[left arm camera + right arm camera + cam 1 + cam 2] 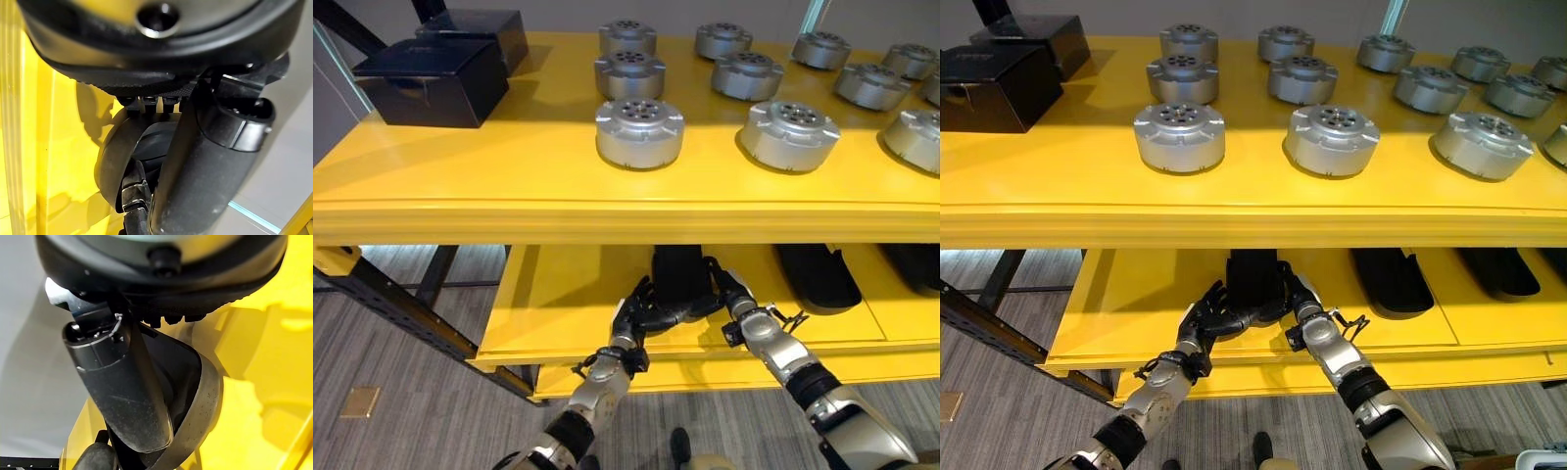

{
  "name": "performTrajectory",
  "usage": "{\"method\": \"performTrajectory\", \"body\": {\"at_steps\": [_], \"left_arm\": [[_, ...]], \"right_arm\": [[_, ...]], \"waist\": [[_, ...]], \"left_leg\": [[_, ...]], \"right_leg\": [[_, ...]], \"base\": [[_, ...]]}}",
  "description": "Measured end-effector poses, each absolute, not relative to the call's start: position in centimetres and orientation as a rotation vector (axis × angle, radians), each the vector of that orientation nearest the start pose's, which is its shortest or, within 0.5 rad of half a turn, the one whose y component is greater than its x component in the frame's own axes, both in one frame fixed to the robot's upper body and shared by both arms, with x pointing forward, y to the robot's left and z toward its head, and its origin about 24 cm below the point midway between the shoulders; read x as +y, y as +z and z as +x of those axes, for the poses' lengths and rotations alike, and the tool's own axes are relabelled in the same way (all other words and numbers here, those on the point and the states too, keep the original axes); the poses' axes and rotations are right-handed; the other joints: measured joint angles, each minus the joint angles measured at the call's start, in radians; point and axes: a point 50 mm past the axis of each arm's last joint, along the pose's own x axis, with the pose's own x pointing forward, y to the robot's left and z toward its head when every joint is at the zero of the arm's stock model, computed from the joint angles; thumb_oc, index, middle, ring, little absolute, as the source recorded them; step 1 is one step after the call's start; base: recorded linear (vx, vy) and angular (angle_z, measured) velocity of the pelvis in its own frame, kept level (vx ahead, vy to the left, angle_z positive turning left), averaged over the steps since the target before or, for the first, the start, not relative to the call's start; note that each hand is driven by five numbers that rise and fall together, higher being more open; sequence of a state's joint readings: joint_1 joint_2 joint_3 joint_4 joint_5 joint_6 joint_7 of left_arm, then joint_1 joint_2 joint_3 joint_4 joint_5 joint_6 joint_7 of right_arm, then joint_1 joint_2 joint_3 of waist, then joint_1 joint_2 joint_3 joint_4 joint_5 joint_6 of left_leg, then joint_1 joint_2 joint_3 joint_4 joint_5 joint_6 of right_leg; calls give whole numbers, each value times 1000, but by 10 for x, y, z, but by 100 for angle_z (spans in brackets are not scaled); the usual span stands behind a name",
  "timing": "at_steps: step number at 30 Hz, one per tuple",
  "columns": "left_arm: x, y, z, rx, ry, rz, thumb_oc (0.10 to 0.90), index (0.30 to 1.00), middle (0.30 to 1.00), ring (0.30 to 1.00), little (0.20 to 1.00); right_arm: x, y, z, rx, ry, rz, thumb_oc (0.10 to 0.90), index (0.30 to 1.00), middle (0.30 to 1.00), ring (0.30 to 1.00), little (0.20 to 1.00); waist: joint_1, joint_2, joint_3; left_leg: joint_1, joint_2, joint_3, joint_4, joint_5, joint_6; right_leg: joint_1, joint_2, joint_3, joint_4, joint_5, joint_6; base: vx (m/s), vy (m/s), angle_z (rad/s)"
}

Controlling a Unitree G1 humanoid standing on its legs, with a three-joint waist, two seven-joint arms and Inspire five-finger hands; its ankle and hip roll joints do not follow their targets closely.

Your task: Move parts from the plastic box to the shelf.

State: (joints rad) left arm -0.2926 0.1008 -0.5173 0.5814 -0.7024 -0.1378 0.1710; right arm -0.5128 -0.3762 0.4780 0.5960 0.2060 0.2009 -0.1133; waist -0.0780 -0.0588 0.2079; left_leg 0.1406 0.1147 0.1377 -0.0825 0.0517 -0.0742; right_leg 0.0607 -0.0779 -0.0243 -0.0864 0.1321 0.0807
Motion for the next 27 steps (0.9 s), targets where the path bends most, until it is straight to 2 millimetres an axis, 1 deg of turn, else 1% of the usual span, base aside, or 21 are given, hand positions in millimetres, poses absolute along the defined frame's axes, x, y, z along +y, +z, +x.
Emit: {"method": "performTrajectory", "body": {"at_steps": [4, 17, 27], "left_arm": [[72, -22, 274, 363, -179, -342, 900, 1000, 1000, 1000, 1000], [73, -23, 273, 376, -193, -338, 900, 1000, 1000, 1000, 1000], [74, -23, 273, 376, -202, -334, 900, 1000, 1000, 1000, 1000]], "right_arm": [[-161, 19, 330, 360, 197, -477, 900, 1000, 1000, 1000, 1000], [-167, 21, 330, 362, 263, -525, 900, 1000, 1000, 1000, 1000], [-168, 21, 331, 365, 253, -543, 900, 1000, 1000, 1000, 1000]], "waist": [[0, 3, 2], [2, 7, 4], [0, 7, 4]], "left_leg": [[0, 0, -1, 0, 0, 0], [1, 0, -8, 0, 0, 0], [2, -1, -7, 0, 0, 0]], "right_leg": [[1, -1, -2, 0, -3, 2], [7, -1, -9, 0, -5, 0], [7, -1, -8, 0, -5, 0]], "base": [[0, 0, 0], [-3, -1, 1], [0, 0, 0]]}}
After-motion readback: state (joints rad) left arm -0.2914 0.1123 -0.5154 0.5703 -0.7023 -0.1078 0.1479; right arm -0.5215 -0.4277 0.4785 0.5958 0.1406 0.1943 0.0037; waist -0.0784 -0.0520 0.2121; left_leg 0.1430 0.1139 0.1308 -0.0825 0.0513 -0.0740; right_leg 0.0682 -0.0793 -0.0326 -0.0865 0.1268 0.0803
